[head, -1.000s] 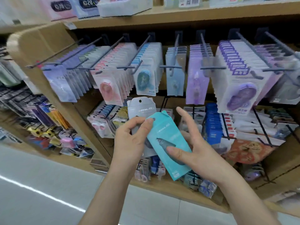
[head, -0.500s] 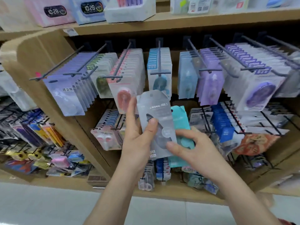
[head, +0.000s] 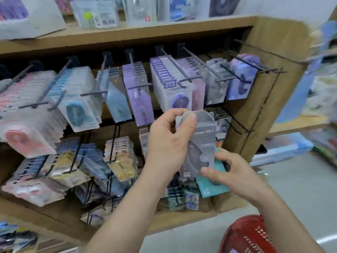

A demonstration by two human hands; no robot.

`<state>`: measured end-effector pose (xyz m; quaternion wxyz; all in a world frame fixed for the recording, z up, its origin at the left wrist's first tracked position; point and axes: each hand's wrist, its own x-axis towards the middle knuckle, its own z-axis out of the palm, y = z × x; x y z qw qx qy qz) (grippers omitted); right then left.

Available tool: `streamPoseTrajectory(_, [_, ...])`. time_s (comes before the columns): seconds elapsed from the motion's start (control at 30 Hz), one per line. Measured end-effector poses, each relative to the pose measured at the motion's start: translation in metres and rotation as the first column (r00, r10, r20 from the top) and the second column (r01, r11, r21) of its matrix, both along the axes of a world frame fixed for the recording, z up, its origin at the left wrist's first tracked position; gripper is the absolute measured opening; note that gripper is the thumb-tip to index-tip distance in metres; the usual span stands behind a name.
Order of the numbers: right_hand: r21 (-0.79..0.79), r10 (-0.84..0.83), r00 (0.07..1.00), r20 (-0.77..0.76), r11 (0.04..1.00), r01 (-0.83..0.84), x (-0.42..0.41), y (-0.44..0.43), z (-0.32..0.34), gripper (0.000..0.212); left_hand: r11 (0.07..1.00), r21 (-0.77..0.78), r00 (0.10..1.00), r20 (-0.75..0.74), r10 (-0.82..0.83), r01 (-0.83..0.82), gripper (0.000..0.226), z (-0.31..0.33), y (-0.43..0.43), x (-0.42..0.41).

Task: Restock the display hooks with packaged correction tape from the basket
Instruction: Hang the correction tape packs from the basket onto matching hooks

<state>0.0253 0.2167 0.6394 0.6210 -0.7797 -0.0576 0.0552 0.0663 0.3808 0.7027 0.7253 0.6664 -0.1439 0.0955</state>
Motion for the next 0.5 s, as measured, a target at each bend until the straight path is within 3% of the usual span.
streamPoseTrajectory(0.1, [0.111, -0.149, 0.988, -0.024, 0.982, 0.151, -0.001, -0.038, -0.009, 0.017, 0.998, -0.022, 0.997, -0.049, -0.067, 0.066, 0.007, 0.001, -0.054, 0.013])
streamPoseTrajectory(0.23, [0.196, -0.299, 0.952, -0.071, 0.931, 0.307, 0.003, -0.067, -0.012, 0.027, 0.993, -0.090, 0.983, -0.156, -0.092, 0.079, 0.007, 0.001, -0.111, 0.038])
streamPoseTrajectory(0.4, [0.218, -0.398, 0.914, -0.079, 0.888, 0.405, 0.025, -0.086, -0.009, 0.037, 0.997, -0.059, 0.991, -0.131, 0.037, -0.045, 0.009, 0.003, -0.155, 0.072])
streamPoseTrajectory(0.5, [0.248, -0.433, 0.897, -0.093, 0.862, 0.442, 0.037, -0.092, -0.006, 0.031, 0.994, -0.040, 0.993, -0.056, 0.102, -0.104, 0.007, 0.004, -0.165, 0.083])
